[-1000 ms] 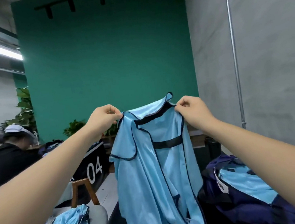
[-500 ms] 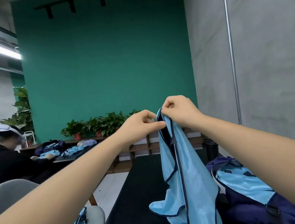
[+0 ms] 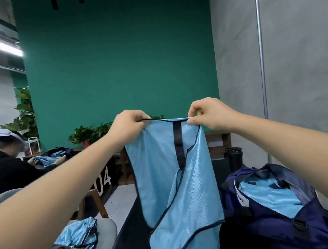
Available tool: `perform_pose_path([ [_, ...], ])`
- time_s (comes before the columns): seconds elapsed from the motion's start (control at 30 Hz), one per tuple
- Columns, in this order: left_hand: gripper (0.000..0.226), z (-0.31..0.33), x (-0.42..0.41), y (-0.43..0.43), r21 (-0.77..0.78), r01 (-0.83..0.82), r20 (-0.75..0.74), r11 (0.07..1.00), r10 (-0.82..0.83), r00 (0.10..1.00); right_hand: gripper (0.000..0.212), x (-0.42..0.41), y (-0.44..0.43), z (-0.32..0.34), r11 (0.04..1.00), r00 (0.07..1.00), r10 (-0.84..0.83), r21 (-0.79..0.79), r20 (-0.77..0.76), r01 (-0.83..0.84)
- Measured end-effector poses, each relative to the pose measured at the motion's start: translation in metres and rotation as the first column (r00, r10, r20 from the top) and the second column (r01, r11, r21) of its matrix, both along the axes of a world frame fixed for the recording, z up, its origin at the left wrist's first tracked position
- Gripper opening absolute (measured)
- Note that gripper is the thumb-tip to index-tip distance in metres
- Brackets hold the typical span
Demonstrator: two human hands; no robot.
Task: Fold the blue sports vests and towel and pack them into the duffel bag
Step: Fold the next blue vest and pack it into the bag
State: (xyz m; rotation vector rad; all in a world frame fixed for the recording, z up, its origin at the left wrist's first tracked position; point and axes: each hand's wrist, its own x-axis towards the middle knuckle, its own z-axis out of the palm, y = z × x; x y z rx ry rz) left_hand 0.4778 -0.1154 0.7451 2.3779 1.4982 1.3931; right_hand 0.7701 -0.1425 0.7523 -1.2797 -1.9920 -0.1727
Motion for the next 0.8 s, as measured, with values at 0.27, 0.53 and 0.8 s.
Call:
perform_pose_path([
  [0.27, 0.02, 0.016, -0.024, -0.001, 0.102, -0.051, 0.057, 0.993, 0.046, 0.997, 0.012, 0.009, 0.003, 0.005, 0.984, 0.981, -0.166, 0.088, 0.101, 0.157],
  [0.53, 0.019, 0.015, -0.028, -0.001, 0.087, -0.07, 0.07, 0.994, 0.064, 0.995, 0.021, -0.035, -0.017, -0.055, 0.987, 0.997, 0.019, -0.159, 0.077, -0.007],
  [0.8, 0.019, 0.008, -0.043, 0.007, 0.045, -0.102, 0.092, 0.994, 0.098, 0.991, 0.036, -0.092, -0.03, -0.193, 0.89, 0.989, 0.148, -0.436, -0.001, -0.133],
])
